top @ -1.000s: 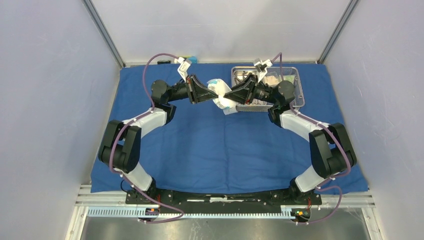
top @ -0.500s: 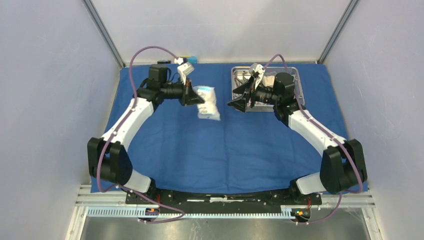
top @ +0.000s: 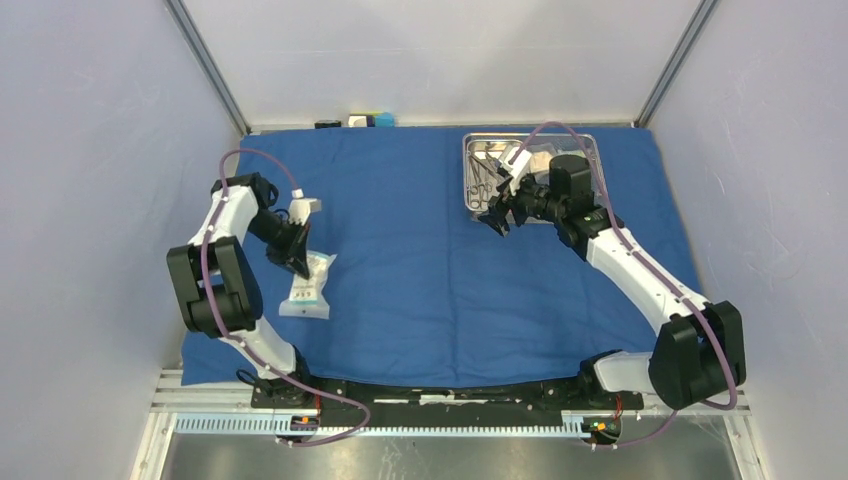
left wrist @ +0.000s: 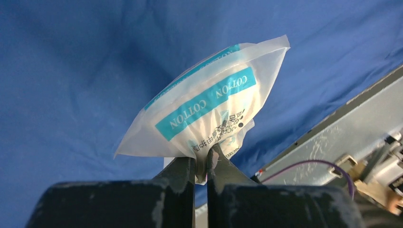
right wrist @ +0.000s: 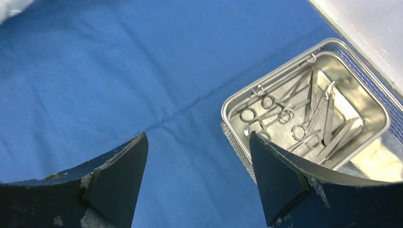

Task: Open and lay out the surgical kit
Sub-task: Place the medical item in the surgical kit.

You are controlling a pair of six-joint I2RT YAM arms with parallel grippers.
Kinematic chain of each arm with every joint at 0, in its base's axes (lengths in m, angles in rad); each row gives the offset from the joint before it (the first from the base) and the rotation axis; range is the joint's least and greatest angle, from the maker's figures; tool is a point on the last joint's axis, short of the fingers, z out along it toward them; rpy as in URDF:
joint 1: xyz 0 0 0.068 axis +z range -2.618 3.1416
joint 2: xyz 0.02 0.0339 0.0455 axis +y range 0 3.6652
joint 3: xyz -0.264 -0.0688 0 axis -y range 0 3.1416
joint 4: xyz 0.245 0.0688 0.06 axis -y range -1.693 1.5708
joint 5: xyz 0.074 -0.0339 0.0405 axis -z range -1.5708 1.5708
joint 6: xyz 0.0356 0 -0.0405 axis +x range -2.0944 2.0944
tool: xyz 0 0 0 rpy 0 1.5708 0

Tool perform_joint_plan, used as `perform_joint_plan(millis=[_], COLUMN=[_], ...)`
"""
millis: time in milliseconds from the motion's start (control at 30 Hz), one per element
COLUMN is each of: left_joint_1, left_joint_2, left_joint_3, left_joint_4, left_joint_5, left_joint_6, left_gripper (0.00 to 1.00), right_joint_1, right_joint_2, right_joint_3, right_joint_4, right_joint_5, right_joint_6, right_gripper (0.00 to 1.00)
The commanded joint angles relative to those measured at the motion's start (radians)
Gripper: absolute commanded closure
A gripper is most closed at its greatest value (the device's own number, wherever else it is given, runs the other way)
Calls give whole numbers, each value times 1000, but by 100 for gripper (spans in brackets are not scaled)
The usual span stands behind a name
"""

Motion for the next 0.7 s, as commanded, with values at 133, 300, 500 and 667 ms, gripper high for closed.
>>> perform_joint_plan(millis=[133, 300, 500, 667], left_joint_1=[60, 81, 97, 97], left_joint_2=[125, 190, 291, 358], left_joint_3=[111, 184, 255, 281], left_joint_4=[-162, -160, -150, -134], left_joint_5=[-94, -111, -119, -122], left_joint_6=[140, 119, 88, 78], left_gripper=[97, 94, 91, 90], right_joint_1=[-5, -9, -24, -30], right_joint_2=[-59, -65, -44, -37], right_joint_3=[-28, -34, -16, -9], right_joint_4=[-56, -77, -116, -120], right_joint_5=[91, 175, 240, 234], right_joint_6=[-80, -96, -101, -98], right_gripper=[15, 14, 14, 14])
